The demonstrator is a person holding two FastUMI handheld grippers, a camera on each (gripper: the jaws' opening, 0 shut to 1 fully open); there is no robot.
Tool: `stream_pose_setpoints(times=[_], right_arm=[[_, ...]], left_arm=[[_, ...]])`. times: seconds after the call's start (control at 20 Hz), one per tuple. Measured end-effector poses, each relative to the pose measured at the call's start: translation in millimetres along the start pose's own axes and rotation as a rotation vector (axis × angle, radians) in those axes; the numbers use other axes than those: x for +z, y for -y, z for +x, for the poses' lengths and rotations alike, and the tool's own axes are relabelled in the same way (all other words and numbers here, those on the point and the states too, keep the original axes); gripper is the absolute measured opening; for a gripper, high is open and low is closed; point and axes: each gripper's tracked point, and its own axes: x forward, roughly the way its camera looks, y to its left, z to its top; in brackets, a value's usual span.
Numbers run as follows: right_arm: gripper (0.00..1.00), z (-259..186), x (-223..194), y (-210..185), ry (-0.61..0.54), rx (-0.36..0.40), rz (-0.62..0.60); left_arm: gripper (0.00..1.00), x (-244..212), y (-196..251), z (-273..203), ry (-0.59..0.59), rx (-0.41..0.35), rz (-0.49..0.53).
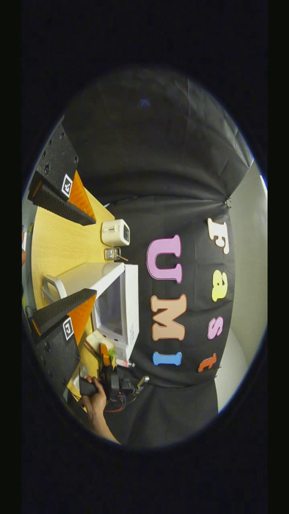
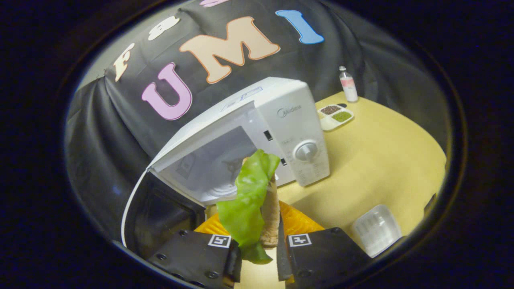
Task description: Open the microwave oven with the left hand, put the food in, and close the microwave oven.
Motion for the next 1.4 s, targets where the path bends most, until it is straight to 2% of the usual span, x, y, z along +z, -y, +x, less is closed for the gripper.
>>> stream_pose_setpoints(times=[0.15, 0.2, 0.25, 0.3, 0.75, 1.0, 1.4], right_arm=[[0.33, 29.3, -9.7, -38.7, -0.028, 0.082, 0.174], [0.37, 36.8, -12.1, -48.2, -0.045, 0.104, 0.257], [0.32, 46.3, -11.1, -54.7, -0.043, 0.116, 0.330], [0.37, 53.2, -9.6, -55.3, -0.042, 0.098, 0.384], [0.37, 114.4, 5.2, -83.1, 0.048, 0.097, 0.645], [0.37, 139.9, 0.7, -86.2, 0.050, 0.062, 0.716], [0.36, 156.4, 7.8, -82.3, 0.126, 0.040, 0.633]], left_arm=[[0.92, -5.2, 0.6, -4.0, -0.014, 0.000, -0.016], [0.92, -6.2, -1.3, -5.0, -0.016, 0.007, -0.028], [0.92, -6.7, -2.5, -6.6, -0.018, 0.015, -0.041], [0.92, -6.9, -4.4, -5.2, -0.015, 0.024, -0.056], [0.91, -20.5, -23.8, -15.6, -0.055, 0.096, -0.067], [0.91, -30.5, -26.2, -14.4, -0.079, 0.117, -0.088], [0.92, -52.1, -48.0, -12.8, -0.145, 0.179, -0.089]])
